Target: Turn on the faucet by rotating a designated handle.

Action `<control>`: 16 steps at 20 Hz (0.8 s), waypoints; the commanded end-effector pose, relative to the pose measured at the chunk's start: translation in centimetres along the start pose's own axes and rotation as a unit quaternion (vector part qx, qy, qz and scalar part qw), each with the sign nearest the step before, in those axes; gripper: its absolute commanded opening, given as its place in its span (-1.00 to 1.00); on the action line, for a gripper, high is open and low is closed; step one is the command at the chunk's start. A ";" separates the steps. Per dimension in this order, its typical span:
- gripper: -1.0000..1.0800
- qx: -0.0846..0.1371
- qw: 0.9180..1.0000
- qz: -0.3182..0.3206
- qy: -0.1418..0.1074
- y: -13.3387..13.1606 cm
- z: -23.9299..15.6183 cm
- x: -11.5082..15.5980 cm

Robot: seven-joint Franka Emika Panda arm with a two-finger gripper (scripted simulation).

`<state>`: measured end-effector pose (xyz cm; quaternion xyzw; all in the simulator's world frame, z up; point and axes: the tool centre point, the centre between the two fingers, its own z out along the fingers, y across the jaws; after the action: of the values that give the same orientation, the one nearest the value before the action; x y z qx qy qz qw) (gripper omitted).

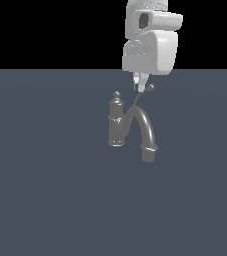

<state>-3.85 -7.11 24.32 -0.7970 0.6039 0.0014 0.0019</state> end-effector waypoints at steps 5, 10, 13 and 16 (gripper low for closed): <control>-1.00 0.001 1.000 0.009 0.001 -1.1 0.0 2.4; -1.00 0.000 1.000 0.011 0.002 -2.0 0.1 3.7; -1.00 0.000 1.000 0.012 0.002 -2.5 0.1 4.5; -1.00 0.000 1.000 0.013 0.002 -3.1 0.1 5.2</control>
<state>0.28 -9.42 24.33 -0.7968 0.6043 0.0018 0.0026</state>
